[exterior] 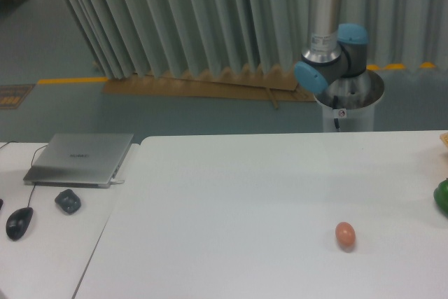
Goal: Place the bread in the basket
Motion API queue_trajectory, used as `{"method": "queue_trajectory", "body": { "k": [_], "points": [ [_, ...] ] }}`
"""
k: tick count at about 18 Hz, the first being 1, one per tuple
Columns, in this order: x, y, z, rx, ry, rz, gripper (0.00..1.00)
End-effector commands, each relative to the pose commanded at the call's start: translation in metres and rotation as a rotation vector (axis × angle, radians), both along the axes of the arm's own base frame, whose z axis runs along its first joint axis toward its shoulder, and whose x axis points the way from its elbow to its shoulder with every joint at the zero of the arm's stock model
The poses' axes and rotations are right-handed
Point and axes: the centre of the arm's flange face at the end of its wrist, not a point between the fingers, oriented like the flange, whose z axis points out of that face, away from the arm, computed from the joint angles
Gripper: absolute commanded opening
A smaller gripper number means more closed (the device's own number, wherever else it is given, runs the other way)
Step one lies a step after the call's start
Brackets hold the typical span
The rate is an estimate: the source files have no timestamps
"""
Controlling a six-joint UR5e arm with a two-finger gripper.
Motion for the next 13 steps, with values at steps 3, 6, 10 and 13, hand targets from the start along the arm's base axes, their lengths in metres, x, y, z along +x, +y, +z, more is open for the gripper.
{"method": "queue_trajectory", "body": {
  "k": [3, 6, 10, 13],
  "points": [
    [0.023, 0.035, -0.01, 0.018, -0.053, 0.059, 1.0],
    [0.068, 0.078, -0.018, 0.078, -0.165, 0.183, 1.0],
    [0.096, 0.093, -0.027, 0.1, -0.243, 0.211, 1.0],
    [0.102, 0.094, -0.029, 0.083, -0.264, 0.21, 1.0]
  ]
}}
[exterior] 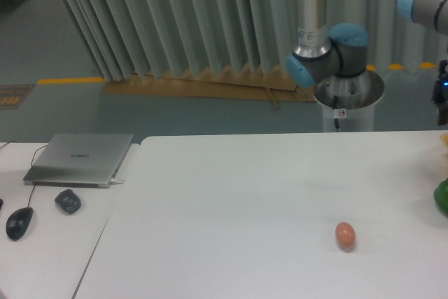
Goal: Place the bread in the basket
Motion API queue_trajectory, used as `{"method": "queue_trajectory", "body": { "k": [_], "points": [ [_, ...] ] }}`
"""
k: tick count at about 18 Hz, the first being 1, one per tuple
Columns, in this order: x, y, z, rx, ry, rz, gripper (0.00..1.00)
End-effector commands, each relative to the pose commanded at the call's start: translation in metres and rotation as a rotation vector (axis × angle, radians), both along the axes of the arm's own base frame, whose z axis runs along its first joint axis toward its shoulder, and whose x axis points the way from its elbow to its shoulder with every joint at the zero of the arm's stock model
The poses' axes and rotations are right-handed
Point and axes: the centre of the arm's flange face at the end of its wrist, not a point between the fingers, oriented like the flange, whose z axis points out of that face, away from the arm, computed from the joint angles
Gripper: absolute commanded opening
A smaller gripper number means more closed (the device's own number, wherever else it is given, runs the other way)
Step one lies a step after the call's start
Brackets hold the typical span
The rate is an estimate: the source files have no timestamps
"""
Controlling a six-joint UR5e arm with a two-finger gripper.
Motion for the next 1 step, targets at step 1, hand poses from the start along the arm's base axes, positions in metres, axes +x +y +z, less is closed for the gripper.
{"method": "queue_trajectory", "body": {
  "k": [1],
  "points": [
    [0.0006, -0.0011, 0.0007, 0.0, 0.0, 0.002, 1.0]
  ]
}}
